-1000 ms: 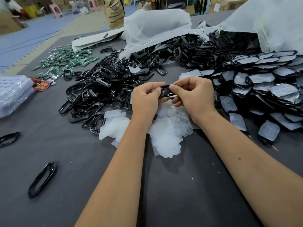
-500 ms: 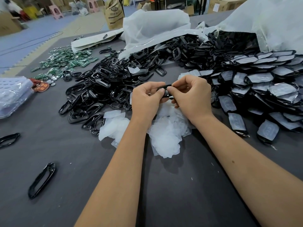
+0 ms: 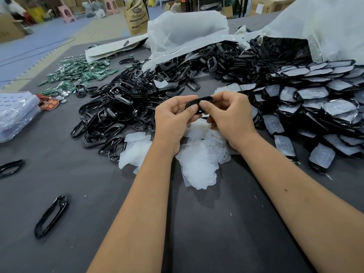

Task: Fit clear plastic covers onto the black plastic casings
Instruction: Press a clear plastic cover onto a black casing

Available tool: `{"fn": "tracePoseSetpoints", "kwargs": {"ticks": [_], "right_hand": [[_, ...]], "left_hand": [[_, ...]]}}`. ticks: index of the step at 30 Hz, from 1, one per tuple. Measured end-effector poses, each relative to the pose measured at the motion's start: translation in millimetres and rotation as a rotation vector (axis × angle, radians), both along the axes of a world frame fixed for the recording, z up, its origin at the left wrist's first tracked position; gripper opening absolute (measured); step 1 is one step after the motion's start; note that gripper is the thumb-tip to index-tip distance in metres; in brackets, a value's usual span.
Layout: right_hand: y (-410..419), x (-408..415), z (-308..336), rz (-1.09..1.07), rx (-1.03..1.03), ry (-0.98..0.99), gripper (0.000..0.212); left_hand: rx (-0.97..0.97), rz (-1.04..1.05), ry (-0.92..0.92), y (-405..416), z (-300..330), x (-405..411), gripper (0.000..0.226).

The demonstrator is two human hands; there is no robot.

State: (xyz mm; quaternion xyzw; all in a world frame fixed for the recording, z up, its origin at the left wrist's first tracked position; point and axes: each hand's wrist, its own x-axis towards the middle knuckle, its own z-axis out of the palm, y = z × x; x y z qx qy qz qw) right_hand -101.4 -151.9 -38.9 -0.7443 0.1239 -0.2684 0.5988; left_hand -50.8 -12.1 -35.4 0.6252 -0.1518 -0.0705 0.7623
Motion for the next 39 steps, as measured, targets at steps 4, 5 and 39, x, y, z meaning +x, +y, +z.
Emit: {"fn": "tracePoseSetpoints", "kwargs": {"ticks": [4, 5, 39], "right_hand": [[-0.7, -0.2, -0.5, 0.001, 0.045, -0.016, 0.018], [-0.7, -0.4, -0.5, 0.002, 0.047, -0.017, 0.018], [11.8, -17.2, 15.6, 0.741, -0.351, 0.18, 0.019]], "left_hand": [[0.001, -0.038, 0.016, 0.3, 0.7, 0.1, 0.022], [0.006, -0.04, 0.015, 0.3, 0.7, 0.0, 0.023], [-0.29, 0.283, 0.171, 7.1, 8.7, 11.2, 0.021]]}}
